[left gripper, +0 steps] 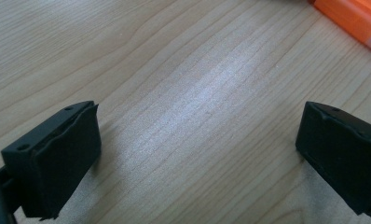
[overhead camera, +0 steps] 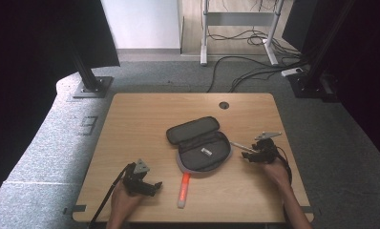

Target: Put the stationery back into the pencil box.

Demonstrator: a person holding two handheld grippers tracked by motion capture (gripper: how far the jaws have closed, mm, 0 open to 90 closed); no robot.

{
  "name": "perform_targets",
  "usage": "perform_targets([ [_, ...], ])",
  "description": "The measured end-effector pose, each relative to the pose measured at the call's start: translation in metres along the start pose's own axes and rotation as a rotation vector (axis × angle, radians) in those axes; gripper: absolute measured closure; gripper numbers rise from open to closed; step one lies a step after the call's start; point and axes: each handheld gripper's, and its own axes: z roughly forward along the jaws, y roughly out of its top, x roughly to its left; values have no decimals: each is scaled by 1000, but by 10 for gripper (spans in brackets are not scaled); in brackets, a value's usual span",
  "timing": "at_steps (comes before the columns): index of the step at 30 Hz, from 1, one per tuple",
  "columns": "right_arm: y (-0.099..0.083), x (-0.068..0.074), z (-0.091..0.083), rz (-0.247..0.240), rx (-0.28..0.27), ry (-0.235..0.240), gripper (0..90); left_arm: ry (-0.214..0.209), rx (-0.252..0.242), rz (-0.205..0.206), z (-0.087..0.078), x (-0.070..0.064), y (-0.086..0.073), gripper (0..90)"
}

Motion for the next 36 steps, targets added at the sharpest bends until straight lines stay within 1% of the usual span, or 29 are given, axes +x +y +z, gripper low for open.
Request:
perform_targets([
  [8, -10, 20, -10, 0, 8, 32, 373, -1, 0, 0, 0, 0, 0, 0],
  [10, -11, 25, -11, -7, 15, 32, 387, 0, 0, 0, 0, 0, 0, 0],
  [12, -11, 28, -11, -23, 20, 13, 400, 0, 0, 0, 0, 0, 0, 0],
  [13, -11, 28, -10, -29, 19, 6, 407, 0, 0, 0, 0, 0, 0, 0],
  [14, -10, 29, -9, -20, 16, 2, 412, 0, 0, 0, 0, 0, 0, 0],
  [18, -5, 24, -5, -22, 12, -12, 458, -1, 0, 0, 0, 0, 0, 0],
  [22, 1, 20, 0, -24, 12, -31, 539, 0, 0, 0, 0, 0, 0, 0],
  [24, 4, 19, 2, -44, 18, -40, 575, -1, 0, 0, 0, 0, 0, 0],
  [29, 8, 18, 7, -45, 5, -34, 659, 0, 0, 0, 0, 0, 0, 0],
  [33, 10, 20, 9, -44, 2, -21, 775, 0, 0, 0, 0, 0, 0, 0],
  [36, 11, 21, 9, -20, 4, -28, 782, -1, 0, 0, 0, 0, 0, 0],
])
